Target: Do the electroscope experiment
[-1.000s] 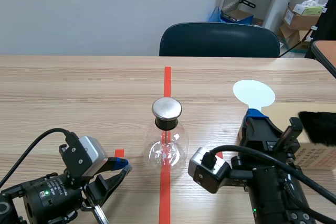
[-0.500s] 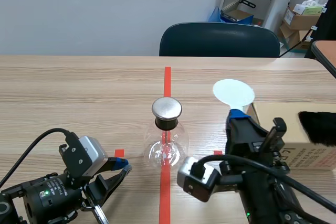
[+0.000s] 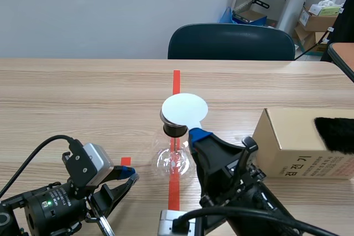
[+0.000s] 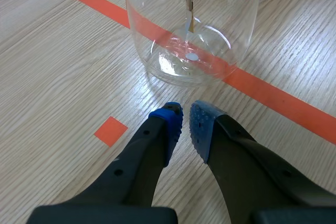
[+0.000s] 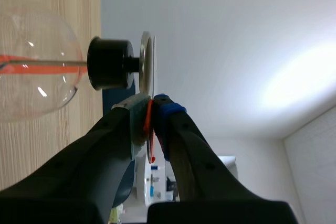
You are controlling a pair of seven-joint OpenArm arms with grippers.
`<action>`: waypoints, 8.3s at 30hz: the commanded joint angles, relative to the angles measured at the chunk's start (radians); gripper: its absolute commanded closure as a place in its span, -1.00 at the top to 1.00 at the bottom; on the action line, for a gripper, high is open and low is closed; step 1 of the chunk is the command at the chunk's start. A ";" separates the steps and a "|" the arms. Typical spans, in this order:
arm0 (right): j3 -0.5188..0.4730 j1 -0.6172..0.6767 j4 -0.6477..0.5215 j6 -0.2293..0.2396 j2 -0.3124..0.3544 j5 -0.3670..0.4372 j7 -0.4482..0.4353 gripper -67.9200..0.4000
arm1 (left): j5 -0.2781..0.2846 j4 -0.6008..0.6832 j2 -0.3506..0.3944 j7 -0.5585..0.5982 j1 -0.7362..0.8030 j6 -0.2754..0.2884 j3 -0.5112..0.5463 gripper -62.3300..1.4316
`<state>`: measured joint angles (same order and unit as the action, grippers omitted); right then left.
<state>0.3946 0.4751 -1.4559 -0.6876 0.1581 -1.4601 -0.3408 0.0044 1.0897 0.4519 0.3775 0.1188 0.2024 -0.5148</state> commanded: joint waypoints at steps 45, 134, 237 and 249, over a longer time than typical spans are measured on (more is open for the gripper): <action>-0.002 -0.010 -0.010 -0.011 0.005 -0.001 -0.051 -0.96 | 0.010 0.016 0.000 0.014 -0.005 -0.002 -0.001 -0.68; -0.003 -0.010 -0.010 -0.052 0.005 -0.001 0.477 -0.96 | 0.010 0.016 0.000 0.014 -0.005 -0.002 -0.001 -0.68; -0.002 -0.010 -0.009 -0.045 0.005 -0.001 0.216 -0.96 | 0.010 0.016 0.000 0.013 -0.005 -0.002 -0.001 -0.68; -0.002 -0.010 -0.009 -0.045 0.005 -0.001 -0.042 -0.96 | 0.009 0.016 0.000 0.013 -0.004 -0.002 -0.001 -0.68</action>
<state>0.3946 0.4747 -1.4559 -0.7212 0.1581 -1.4601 -0.3836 0.0044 1.0897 0.4519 0.3775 0.1188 0.2024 -0.5148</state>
